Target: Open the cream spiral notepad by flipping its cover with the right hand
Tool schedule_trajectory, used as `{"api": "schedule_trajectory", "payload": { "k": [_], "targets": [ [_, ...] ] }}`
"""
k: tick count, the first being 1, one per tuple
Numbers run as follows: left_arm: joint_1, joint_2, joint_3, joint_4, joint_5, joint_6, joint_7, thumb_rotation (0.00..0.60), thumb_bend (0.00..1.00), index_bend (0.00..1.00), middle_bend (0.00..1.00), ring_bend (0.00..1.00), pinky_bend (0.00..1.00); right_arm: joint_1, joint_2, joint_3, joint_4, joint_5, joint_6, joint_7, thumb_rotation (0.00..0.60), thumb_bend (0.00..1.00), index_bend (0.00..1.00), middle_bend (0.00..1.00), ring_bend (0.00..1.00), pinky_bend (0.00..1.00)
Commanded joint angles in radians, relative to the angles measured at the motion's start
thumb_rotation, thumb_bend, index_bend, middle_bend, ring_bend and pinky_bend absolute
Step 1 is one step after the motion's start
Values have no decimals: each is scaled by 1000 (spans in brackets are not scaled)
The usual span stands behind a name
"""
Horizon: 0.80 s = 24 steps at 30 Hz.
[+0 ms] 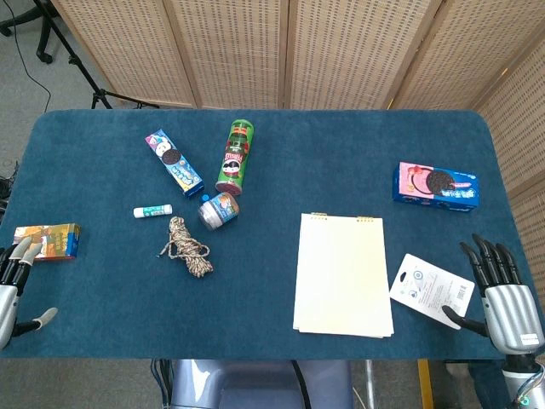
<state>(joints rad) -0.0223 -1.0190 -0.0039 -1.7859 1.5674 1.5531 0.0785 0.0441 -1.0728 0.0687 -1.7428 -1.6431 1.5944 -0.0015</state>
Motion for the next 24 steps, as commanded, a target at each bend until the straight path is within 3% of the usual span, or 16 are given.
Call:
{"api": "schedule_trajectory", "payload": {
  "k": [1,9,13,20,24],
  "targets": [
    [-1,0,-1,0,-3,-1,1,600,0,0,0,0,0,1,-3,0,-3,12,-8,-9,600,2,0,0,0,0],
    [-3,-1,-6,-2,-12,-5,5,600,0,0,0,0,0,7,-3,-2,-16,45,-41,-36,600,2,0,0,0,0],
    [-2,-3,-7,1,-8,-1,5,600,0,0,0,0,0,18,-3,-29,-16,23,-80,-55,600,0,0,0,0,0],
    [-7,-1,-16,1,-26,-7,-1,600,0,0,0,0,0,74,-67,-128,78,-129,-204,-121,600,0,12,0,0,0],
    [-3,0,-16,0,-20,3,-5,600,0,0,0,0,0,89,-130,-150,162,-218,-189,-128,600,0,80,0,0,0]
  ]
}}
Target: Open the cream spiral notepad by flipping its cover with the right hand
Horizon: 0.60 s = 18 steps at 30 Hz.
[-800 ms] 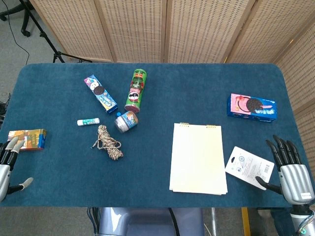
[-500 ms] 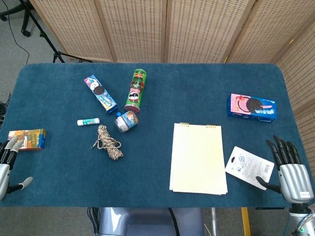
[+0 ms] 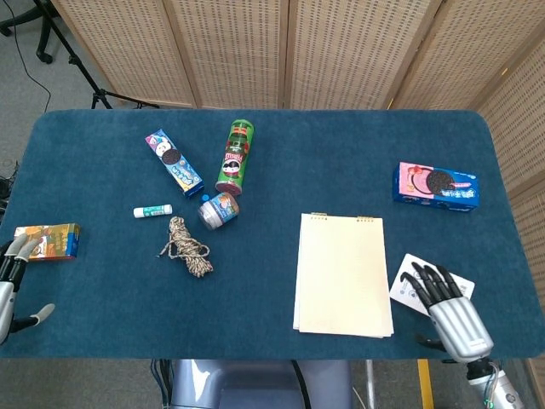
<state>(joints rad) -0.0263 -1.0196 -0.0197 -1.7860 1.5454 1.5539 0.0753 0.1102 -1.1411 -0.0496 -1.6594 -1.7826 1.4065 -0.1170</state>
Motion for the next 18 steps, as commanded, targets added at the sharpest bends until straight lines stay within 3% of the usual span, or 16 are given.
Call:
{"api": "schedule_trajectory", "payload": {
  "k": [1,6,12,18],
  "targets": [
    [1,0,1,1,2,1,-2,600,0,0,0,0,0,23,-86,-33,108,-99,15,-13,600,0,92,0,0,0],
    [0,1,2,4,2,-3,-7,600,0,0,0,0,0,24,-154,-33,204,-123,49,-2,600,0,160,8,0,0],
    [-5,-1,1,4,-5,-15,1,600,0,0,0,0,0,53,-204,-40,278,-116,6,26,600,0,243,18,0,0],
    [-8,-6,-3,0,-17,-20,16,600,0,0,0,0,0,85,-241,-49,328,-112,-37,36,600,2,250,25,0,0]
  ]
}}
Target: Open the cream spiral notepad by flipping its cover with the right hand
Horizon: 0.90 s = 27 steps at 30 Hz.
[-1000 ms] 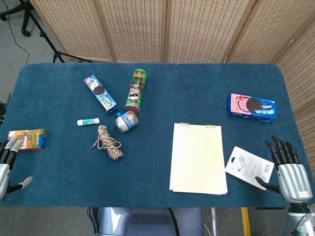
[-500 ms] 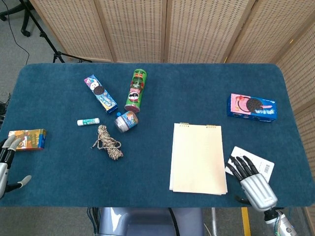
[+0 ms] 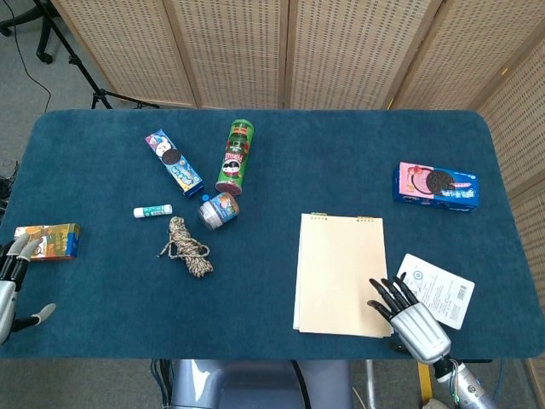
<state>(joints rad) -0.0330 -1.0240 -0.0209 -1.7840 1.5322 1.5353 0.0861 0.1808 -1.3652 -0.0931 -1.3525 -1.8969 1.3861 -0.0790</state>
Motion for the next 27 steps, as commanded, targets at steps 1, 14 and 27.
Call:
{"api": "schedule_trajectory", "payload": {
  "k": [1,14,27],
  "targets": [
    [-1,-3,-2,-2,-4,-3,8,600,0,0,0,0,0,16,-21,-5,28,3,-15,-5,600,12,252,29,0,0],
    [-5,-11,-5,-2,-16,-10,27,600,0,0,0,0,0,33,-55,-14,81,24,-25,-26,600,53,259,34,0,0],
    [-2,-5,-2,-3,-8,-2,10,600,0,0,0,0,0,45,-81,-9,107,52,-15,-21,600,214,275,50,0,0]
  ]
}}
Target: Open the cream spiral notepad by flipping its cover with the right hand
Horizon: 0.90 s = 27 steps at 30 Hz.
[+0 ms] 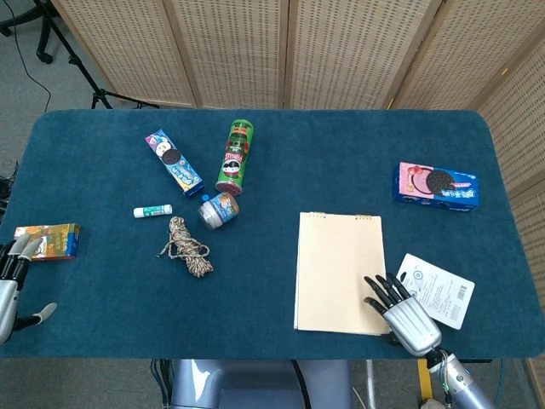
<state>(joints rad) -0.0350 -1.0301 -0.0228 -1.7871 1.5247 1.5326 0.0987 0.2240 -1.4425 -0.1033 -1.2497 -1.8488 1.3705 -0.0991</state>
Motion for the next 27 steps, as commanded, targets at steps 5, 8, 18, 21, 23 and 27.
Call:
{"api": "schedule_trajectory", "payload": {
  "k": [5,8,18,21,23,27],
  "targets": [
    [1,3,-1,0,0,2,-10,600,0,0,0,0,0,5,-13,2,10,8,9,4,600,314,287,63,0,0],
    [1,4,0,0,-1,0,-11,600,0,0,0,0,0,7,-20,1,19,9,15,5,600,363,292,68,0,0],
    [0,3,0,-2,-1,-1,-6,600,0,0,0,0,0,20,-36,11,30,27,20,8,600,363,292,69,0,0],
    [0,2,0,-1,0,0,-7,600,0,0,0,0,0,31,-41,19,27,34,12,6,600,363,293,70,0,0],
    [0,2,0,-1,-1,0,-7,600,0,0,0,0,0,38,-43,22,24,38,5,2,600,363,297,72,0,0],
    [0,3,0,-2,-2,0,-8,600,0,0,0,0,0,51,-43,27,13,46,-7,-2,600,363,309,81,0,0]
  ]
}}
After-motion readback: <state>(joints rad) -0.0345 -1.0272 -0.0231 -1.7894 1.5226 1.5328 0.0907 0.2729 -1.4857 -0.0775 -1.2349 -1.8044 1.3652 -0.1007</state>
